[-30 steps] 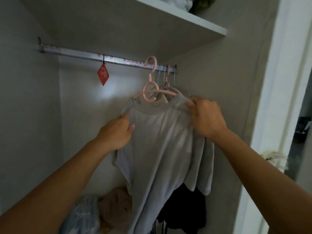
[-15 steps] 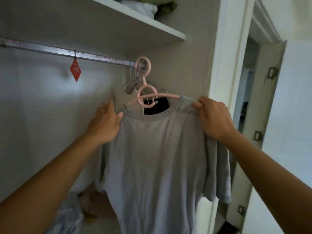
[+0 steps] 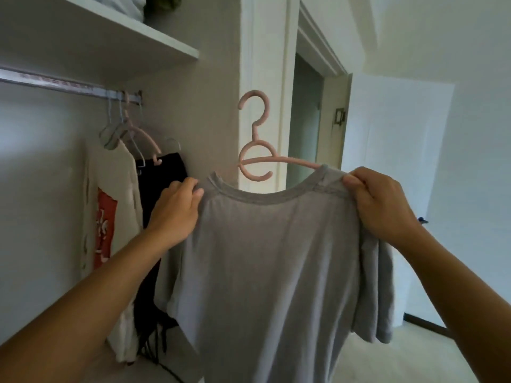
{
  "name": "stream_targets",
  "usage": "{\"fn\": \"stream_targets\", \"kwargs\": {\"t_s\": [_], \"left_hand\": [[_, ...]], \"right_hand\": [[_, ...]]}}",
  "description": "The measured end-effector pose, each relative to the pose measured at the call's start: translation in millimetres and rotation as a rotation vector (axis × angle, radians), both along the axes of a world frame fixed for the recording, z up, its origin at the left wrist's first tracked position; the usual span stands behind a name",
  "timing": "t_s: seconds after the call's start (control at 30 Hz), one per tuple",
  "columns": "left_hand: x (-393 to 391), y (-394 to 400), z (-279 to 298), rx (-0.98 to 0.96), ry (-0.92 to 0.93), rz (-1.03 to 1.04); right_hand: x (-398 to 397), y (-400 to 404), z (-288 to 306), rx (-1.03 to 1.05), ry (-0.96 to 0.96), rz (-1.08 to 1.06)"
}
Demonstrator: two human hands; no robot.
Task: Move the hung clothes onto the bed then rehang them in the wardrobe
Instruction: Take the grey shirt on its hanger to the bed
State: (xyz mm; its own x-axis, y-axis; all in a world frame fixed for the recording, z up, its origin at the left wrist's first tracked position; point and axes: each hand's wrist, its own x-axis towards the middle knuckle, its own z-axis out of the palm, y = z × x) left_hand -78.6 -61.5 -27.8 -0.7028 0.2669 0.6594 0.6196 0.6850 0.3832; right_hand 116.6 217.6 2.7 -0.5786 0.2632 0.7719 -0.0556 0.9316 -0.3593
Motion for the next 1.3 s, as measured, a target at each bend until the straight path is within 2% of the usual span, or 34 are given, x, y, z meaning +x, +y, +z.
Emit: {"fn": "stream_targets", "kwargs": {"t_s": [0.17,0.37,0.6,0.77,0.9,1.1,1.3], "left_hand": [[49.1,92.5,-12.1,0.073,0.032,-0.192],[118.9,196.3,-26.5,0.226,-0.089,-0.437],[217.4,307.9,-33.7,0.238,-0.144,-0.639],[280.0,374.8,-34.7,0.259,-0.208,-0.784],[328.5,432.7,-37.3,0.234,-0.274,-0.934],[388.9,527.9,-45.9,0.183,-0.273,-1.11],[441.9,630.0,-56.2,0.075,-0.325,-1.333]], "right_hand": [[68.5,60.8,-11.7,-0.037,-0.022,-0.154],[164.5,140.1,-21.6,-0.057,-0.076,-0.297],[269.5,209.2,-32.5,-0.106,-0.162,-0.348],[348.8,255.6,-40.4,-0.14,-0.196,-0.466],[407.8,287.0,-47.6,-0.186,-0.202,-0.568],[482.6,327.3,-61.1,-0.224,-0.21,-0.729],[552.2,368.3,-72.9,-0.284,-0.262,-0.891]]}}
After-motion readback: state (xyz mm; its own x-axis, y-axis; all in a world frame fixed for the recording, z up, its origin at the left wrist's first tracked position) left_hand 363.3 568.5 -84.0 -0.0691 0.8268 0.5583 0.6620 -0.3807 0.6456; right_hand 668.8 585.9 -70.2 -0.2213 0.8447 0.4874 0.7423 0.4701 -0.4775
